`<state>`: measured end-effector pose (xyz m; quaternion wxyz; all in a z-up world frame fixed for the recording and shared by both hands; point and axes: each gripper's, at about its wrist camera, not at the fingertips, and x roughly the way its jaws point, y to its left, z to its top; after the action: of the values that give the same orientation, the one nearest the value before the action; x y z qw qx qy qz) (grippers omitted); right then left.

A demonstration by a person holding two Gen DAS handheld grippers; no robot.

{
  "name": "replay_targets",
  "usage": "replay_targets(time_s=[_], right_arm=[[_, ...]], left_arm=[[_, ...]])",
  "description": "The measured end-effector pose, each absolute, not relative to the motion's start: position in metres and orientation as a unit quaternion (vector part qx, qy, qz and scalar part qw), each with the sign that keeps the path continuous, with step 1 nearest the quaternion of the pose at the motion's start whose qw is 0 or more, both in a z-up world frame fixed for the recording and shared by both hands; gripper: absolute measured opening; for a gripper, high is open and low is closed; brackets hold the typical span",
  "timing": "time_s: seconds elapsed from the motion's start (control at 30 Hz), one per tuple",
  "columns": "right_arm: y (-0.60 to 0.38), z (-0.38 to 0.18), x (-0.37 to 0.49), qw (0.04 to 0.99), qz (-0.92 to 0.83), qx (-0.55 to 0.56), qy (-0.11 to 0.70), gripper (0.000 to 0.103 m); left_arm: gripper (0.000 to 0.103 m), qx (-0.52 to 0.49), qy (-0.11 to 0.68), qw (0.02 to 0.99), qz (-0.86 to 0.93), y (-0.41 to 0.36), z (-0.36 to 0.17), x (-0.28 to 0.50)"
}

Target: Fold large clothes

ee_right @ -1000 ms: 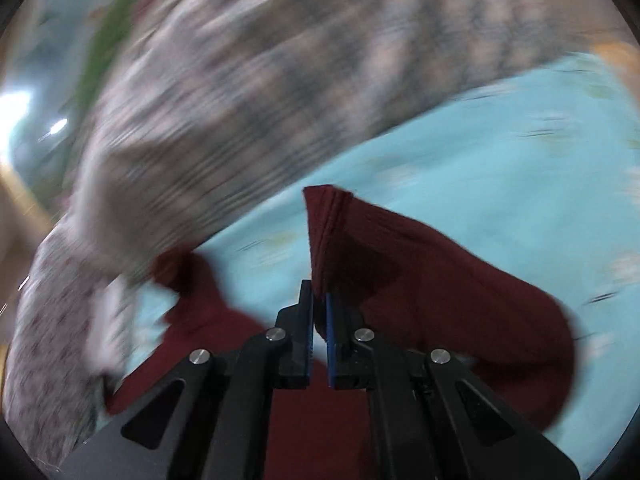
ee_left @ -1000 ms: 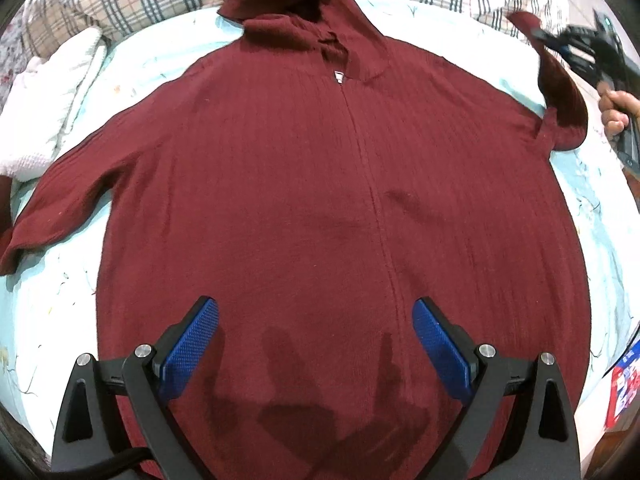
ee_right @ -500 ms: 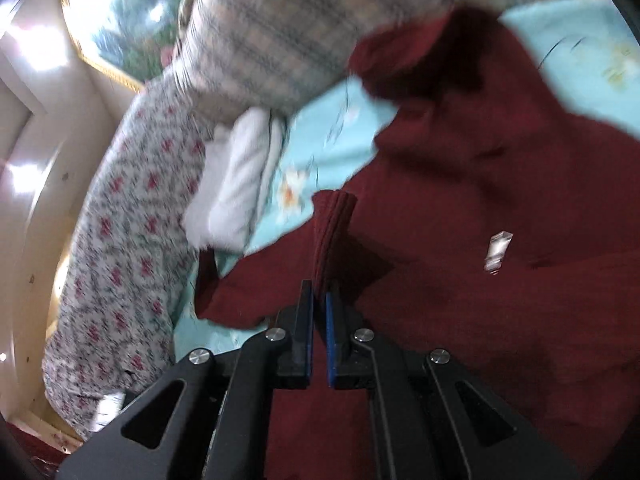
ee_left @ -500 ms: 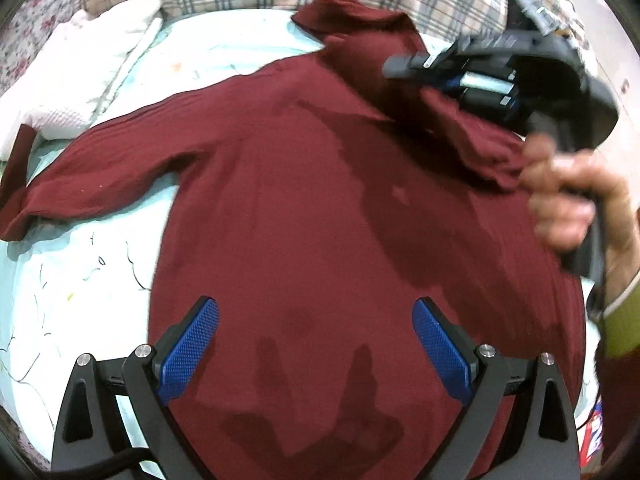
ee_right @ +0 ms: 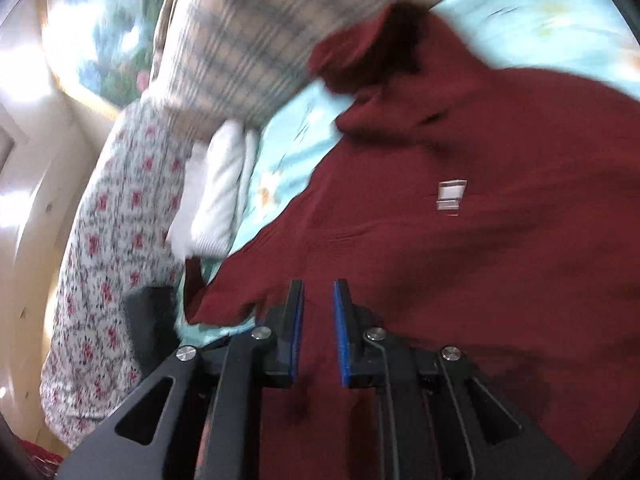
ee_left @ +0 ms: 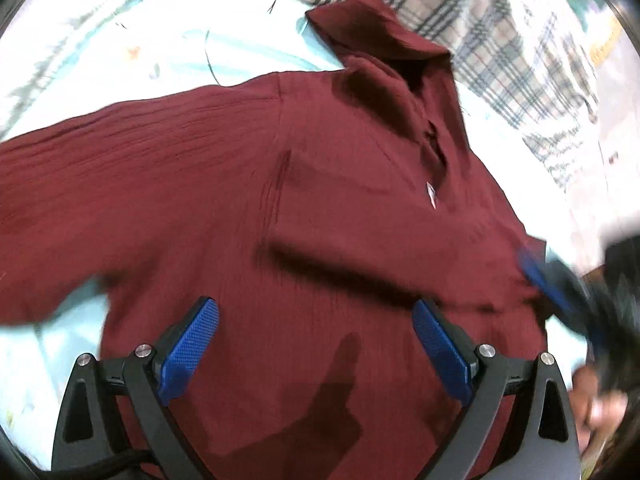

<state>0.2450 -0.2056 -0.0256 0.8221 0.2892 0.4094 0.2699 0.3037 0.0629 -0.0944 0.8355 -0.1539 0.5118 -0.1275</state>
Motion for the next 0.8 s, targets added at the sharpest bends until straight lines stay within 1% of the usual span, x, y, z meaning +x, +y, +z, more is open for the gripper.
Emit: replay_targets(time_s=[0.07,0.1,0.13,0.17,0.2,0.23,0.27,0.33,0.4,0.47,0.5,0.53,0.8], right_arm=[[-0.236,-0.024,0.216,0.836,0.232,0.302,0.394,0.016],[-0.249,-0.023,0.205,0.842,0.214,0.306,0.39,0.016],[-0.26,-0.022,0.194,0.848,0.191,0.31,0.385,0.016],[-0.276,-0.023,0.18,0.854,0.165,0.317,0.379,0.016],[-0.286,-0.023,0.172,0.856,0.147,0.324,0.375,0.016],[-0.299,-0.024,0.163,0.859,0.126,0.33,0.37,0.016],[-0.313,-0.024,0.158,0.863,0.109,0.333,0.365,0.016],[-0.336,-0.018,0.148,0.871,0.072,0.333,0.354,0.016],[-0.354,-0.014,0.144,0.877,0.038,0.327,0.35,0.018],[-0.369,-0.014,0.15,0.878,0.006,0.321,0.356,0.031],[-0.376,-0.016,0.155,0.878,0.0,0.32,0.357,0.046],[-0.379,-0.018,0.162,0.877,-0.006,0.318,0.36,0.054],[-0.379,-0.056,0.235,0.858,-0.003,0.284,0.428,0.054]], left_arm=[[0.095,-0.156,0.51,0.837,-0.123,0.058,-0.097,0.321],[0.091,-0.149,0.5,0.844,-0.125,0.052,-0.095,0.328],[0.069,-0.141,0.495,0.848,-0.126,0.049,-0.095,0.334],[0.028,-0.131,0.494,0.85,-0.131,0.044,-0.095,0.34],[0.001,-0.123,0.497,0.848,-0.137,0.037,-0.096,0.345],[0.004,-0.124,0.494,0.85,-0.133,0.036,-0.094,0.346],[0.003,-0.122,0.481,0.859,-0.123,0.038,-0.087,0.344],[0.003,-0.124,0.43,0.889,-0.095,0.055,-0.063,0.331],[0.003,-0.121,0.409,0.903,-0.049,0.076,-0.056,0.328],[0.003,-0.129,0.427,0.894,-0.038,0.091,-0.066,0.335],[0.003,-0.138,0.436,0.888,-0.035,0.098,-0.072,0.336],[0.003,-0.145,0.443,0.884,-0.036,0.103,-0.077,0.336],[0.003,-0.127,0.449,0.883,-0.044,0.093,-0.088,0.326]])
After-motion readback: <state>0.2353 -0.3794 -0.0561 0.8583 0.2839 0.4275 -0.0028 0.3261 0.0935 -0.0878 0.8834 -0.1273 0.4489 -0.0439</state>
